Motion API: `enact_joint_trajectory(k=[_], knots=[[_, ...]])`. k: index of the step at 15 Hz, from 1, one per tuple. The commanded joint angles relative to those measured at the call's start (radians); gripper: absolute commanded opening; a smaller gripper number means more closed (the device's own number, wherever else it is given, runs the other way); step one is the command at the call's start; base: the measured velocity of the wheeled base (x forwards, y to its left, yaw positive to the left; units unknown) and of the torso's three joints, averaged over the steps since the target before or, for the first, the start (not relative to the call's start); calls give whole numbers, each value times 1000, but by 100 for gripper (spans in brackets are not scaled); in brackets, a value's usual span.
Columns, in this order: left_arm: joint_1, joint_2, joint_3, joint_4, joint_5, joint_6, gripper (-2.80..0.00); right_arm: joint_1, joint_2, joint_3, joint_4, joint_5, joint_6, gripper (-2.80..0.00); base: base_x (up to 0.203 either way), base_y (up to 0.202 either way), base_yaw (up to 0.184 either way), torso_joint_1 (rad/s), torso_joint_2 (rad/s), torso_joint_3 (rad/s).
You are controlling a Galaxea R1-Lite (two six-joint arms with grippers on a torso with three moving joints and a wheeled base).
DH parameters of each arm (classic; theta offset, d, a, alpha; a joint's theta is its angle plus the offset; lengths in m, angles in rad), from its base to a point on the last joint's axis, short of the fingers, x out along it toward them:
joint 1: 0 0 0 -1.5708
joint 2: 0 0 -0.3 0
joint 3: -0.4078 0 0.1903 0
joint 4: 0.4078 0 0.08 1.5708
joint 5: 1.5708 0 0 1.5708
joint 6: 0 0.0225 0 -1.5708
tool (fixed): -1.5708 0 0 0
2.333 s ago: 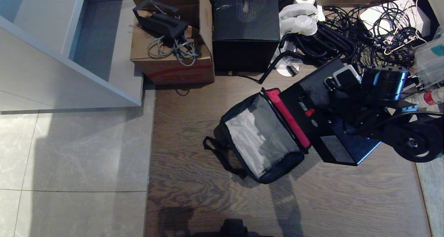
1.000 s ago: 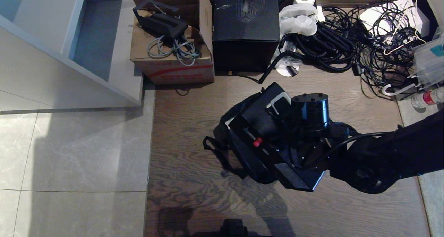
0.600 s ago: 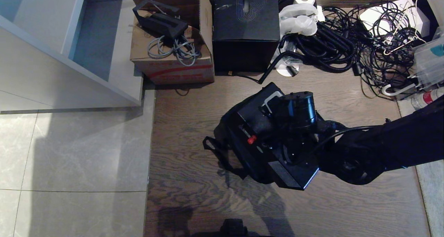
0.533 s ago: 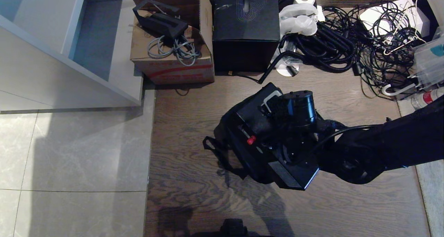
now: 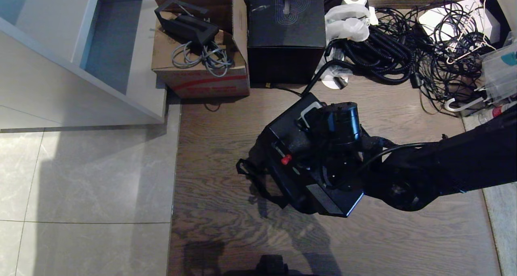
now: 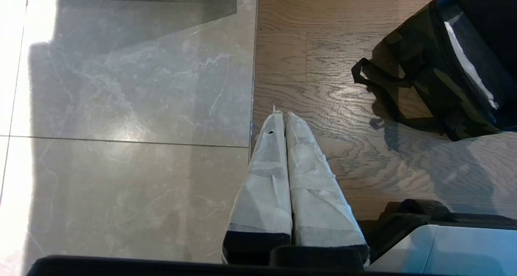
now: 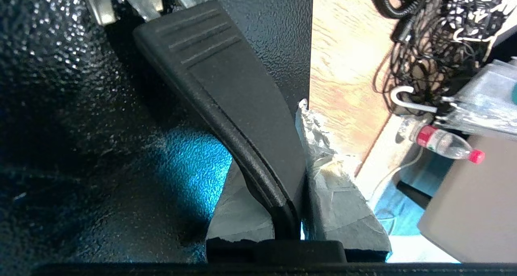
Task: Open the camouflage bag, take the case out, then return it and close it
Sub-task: Place the black box back
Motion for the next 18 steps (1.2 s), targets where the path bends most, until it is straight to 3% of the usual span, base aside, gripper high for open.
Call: enact_joint_trajectory(k=[1,9,18], knots=[[0,0,0,0,0,-1,-280,4,15,-13,-4,-8,-2,-280,0,0,0,0,0,0],[0,0,0,0,0,0,-280,0,65,4,-4,-9,56,-280,0,0,0,0,0,0],[0,0,0,0,0,-1,-280,-47,67,49,-18,-9,58,-280,0,0,0,0,0,0]])
